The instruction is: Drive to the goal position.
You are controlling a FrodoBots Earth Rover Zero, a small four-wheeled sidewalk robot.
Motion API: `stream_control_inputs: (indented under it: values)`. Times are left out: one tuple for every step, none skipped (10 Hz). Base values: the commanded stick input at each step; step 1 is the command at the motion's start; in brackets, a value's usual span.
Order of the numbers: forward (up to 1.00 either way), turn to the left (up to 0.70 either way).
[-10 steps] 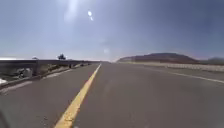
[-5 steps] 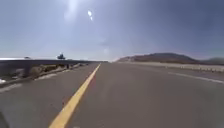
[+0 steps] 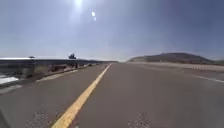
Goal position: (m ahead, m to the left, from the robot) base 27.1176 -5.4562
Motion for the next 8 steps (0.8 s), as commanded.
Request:
stream_control_inputs:
  values:
    - [0.85,0.0]
    - [0.85,0.0]
    - [0.85,0.0]
    - [0.85,0.0]
    - [0.85,0.0]
    - [0.85,0.0]
    - [0.85,0.0]
    - [0.85,0.0]
